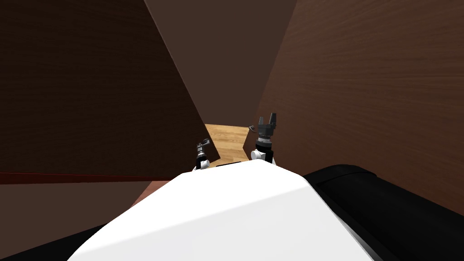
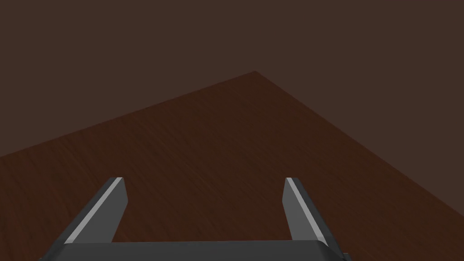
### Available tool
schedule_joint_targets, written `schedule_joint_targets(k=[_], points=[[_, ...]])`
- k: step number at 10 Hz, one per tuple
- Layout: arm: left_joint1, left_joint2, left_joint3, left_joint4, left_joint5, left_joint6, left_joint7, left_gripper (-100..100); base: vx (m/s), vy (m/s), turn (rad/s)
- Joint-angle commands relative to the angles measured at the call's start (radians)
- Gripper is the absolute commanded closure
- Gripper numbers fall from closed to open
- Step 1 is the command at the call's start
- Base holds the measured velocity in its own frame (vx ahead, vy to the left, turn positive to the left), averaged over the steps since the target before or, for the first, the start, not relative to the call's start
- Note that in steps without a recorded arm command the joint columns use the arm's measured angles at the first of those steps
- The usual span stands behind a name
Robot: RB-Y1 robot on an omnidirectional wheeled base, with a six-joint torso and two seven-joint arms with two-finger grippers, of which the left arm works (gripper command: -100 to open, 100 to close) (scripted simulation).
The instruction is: Push the door open
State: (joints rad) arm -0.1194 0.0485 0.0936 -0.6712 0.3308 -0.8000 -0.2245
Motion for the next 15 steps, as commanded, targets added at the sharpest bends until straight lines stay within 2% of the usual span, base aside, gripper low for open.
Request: schedule_joint_targets(k=[1,2,3,4,7,9,11,14,15], points=[[-0.008,-0.013,0.009,-0.002,0.005,-0.002,-0.003,100,0.149,-0.055,0.059],[-0.009,-0.020,0.017,-0.001,0.009,-0.002,-0.005,100,0.149,-0.079,0.061],[-0.005,-0.006,0.021,0.008,0.010,-0.005,-0.003,100,0.063,-0.022,0.055],[-0.007,0.005,0.038,0.006,0.022,-0.010,-0.018,100,0.112,0.003,0.060],[-0.011,0.004,0.060,0.006,0.038,-0.017,-0.043,100,0.175,-0.011,0.050],[-0.014,-0.006,0.077,0.006,0.051,-0.023,-0.062,100,0.189,-0.021,0.063],[-0.017,-0.024,0.093,0.005,0.062,-0.028,-0.080,100,0.197,-0.017,0.062],[-0.021,-0.065,0.114,0.005,0.078,-0.036,-0.105,100,0.183,-0.009,0.068],[-0.007,-0.049,0.120,-0.003,0.079,-0.032,-0.102,100,0.059,0.008,0.044]])
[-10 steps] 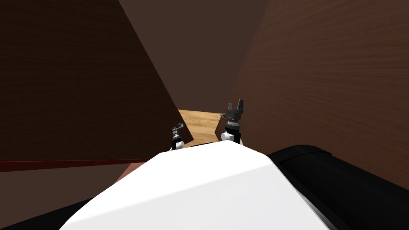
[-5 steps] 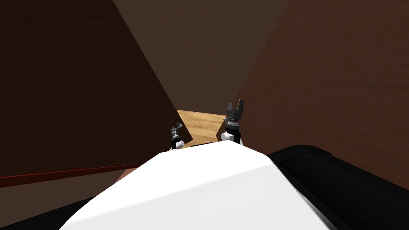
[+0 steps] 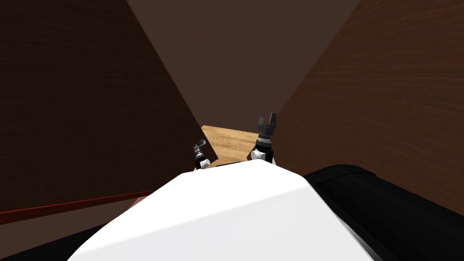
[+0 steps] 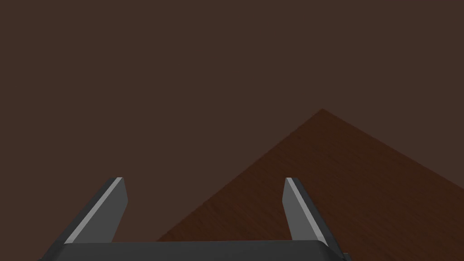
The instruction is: Push the door open
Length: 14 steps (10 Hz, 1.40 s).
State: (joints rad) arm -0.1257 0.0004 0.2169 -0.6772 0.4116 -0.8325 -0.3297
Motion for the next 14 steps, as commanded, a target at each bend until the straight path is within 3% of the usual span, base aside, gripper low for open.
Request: schedule_joint_targets(k=[1,6,8,11,12,13,14], points=[[0.000,0.019,0.013,-0.001,0.012,-0.002,-0.007,100,0.087,-0.005,0.032],[0.000,0.034,0.049,-0.004,0.043,-0.009,-0.026,100,0.180,-0.001,0.028],[0.000,0.029,0.066,-0.006,0.058,-0.012,-0.036,100,0.211,-0.005,0.043],[0.000,0.001,0.092,-0.008,0.081,-0.017,-0.050,100,0.183,-0.014,0.047],[0.009,0.015,0.095,-0.004,0.080,-0.019,-0.046,100,0.072,-0.001,0.052],[0.010,0.034,0.117,-0.006,0.099,-0.026,-0.058,100,0.145,0.029,0.037],[0.010,0.037,0.120,-0.006,0.103,-0.027,-0.060,100,0.188,0.021,0.026]])
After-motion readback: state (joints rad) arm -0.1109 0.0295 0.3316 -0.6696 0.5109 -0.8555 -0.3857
